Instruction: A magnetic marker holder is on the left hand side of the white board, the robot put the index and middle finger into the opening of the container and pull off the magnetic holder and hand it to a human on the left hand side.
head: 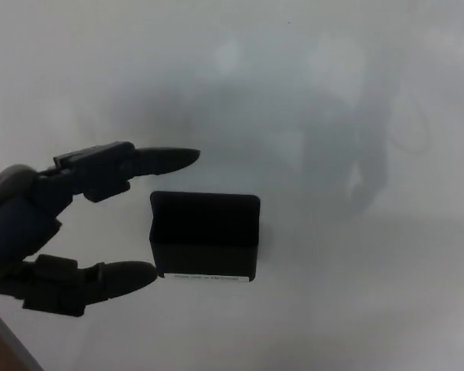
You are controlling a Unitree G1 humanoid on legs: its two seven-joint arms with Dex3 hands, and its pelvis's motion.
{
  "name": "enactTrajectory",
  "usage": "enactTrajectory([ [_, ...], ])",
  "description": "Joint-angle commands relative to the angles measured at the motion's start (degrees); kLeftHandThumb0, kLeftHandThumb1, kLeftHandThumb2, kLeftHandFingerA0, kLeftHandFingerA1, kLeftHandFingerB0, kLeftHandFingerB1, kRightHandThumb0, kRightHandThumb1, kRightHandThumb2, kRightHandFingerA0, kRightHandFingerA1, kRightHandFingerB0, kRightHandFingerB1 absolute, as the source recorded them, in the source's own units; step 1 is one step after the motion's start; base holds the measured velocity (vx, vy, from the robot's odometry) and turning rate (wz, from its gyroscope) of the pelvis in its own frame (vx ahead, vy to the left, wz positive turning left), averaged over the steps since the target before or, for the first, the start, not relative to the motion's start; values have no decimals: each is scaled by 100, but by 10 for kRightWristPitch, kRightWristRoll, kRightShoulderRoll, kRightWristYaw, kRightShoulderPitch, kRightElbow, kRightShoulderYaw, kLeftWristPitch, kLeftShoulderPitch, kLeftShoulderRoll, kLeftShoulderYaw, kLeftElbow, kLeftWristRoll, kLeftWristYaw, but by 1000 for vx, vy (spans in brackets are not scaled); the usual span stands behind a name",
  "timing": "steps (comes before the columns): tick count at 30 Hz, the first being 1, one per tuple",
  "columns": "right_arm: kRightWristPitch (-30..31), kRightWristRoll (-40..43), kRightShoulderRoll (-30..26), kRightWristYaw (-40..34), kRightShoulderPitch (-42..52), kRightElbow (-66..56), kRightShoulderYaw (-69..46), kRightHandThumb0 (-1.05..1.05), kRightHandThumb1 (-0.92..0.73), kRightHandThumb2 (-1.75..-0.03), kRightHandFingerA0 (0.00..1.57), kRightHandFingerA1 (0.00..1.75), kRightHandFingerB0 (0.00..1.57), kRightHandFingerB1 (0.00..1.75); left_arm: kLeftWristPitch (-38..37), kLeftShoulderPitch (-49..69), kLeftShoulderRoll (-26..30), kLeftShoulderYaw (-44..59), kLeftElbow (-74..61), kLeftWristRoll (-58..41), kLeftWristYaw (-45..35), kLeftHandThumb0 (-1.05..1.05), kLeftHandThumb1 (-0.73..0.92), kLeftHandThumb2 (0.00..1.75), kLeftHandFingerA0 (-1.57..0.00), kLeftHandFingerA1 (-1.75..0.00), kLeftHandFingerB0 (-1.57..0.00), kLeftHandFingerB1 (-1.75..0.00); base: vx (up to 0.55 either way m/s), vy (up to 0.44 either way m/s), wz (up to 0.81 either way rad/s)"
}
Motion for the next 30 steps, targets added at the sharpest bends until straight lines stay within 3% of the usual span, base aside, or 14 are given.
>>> enactTrajectory([
  [1,-60,-15,-11,-47,-11,17,3,-51,-65,-60,82,65,39,48,121,-86,47,-58,-7,39,-53,-23,45,96,-12,-52,-11,-50,0,0,0],
  [2,-62,-16,-11,-50,-14,20,4,-55,-51,-88,78,73,34,57,140,-115,53,-82,-1,50,-63,-22,45,96,-11,-52,-10,-50,0,0,0],
  [3,-63,-16,-11,-51,-14,21,4,-50,-64,-60,82,65,39,48,154,-129,55,-95,1,56,-68,-23,45,96,-11,-52,-10,-50,0,0,0],
  [4,-63,-15,-11,-52,-15,22,5,-50,-64,-60,82,65,39,48,170,-142,58,-109,2,62,-72,-23,45,96,-11,-52,-10,-50,0,0,0],
  [5,-64,-15,-11,-52,-16,23,5,-53,-51,-87,78,73,34,57,175,-150,59,-117,5,67,-75,-23,45,96,-11,-52,-10,-49,0,0,0],
  [6,-65,-16,-11,-53,-16,24,5,-53,-51,-87,78,73,34,57,178,-155,59,-122,7,70,-76,-23,45,96,-11,-52,-10,-49,0,0,0],
  [9,-67,-19,-12,-55,-16,27,8,-54,-50,-87,78,74,34,58,217,-191,54,-174,32,95,-90,-24,47,97,-9,-51,-8,-49,0,0,0],
  [10,-68,-20,-13,-58,-17,28,8,-49,-64,-59,82,65,39,50,221,-198,53,-183,37,102,-92,-24,47,97,-9,-51,-8,-49,0,0,0],
  [20,-73,-20,-13,-60,-18,33,8,-49,-64,-59,82,65,41,48,260,-245,41,-256,94,145,-101,-22,47,97,-12,-52,-10,-50,0,0,0],
  [21,-73,-22,-13,-61,-19,33,9,-49,-64,-59,82,64,41,49,262,-247,41,-261,97,150,-102,-46,55,69,-25,-40,-21,-35,0,0,0],
  [30,-73,-24,-15,-69,-28,38,10,-47,-62,-59,83,64,42,49,291,-292,47,-306,128,198,-138,-50,55,73,-24,-41,-17,-36,0,0,0],
])
